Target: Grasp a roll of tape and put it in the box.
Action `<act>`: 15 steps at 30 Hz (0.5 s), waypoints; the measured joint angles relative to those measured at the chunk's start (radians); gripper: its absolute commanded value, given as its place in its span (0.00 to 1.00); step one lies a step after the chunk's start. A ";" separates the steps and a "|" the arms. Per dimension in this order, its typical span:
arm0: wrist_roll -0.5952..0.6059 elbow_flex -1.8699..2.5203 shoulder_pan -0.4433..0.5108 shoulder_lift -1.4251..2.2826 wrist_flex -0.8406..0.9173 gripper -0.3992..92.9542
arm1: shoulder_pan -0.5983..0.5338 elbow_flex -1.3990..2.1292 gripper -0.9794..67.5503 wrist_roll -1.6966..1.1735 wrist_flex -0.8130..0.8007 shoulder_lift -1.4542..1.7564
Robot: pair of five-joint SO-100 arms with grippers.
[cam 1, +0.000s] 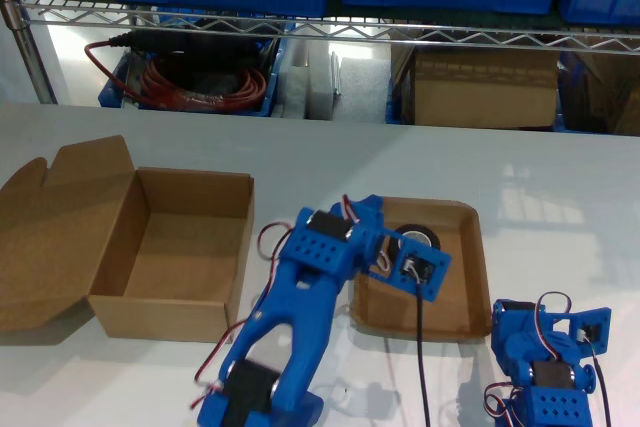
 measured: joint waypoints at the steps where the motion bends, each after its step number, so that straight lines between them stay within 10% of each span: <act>1: 0.011 -0.035 0.020 -0.046 0.006 0.40 | 0.000 0.000 0.02 0.000 0.000 0.000; 15: 0.044 -0.494 0.127 -0.620 0.104 0.40 | 0.000 0.000 0.02 0.000 0.000 0.000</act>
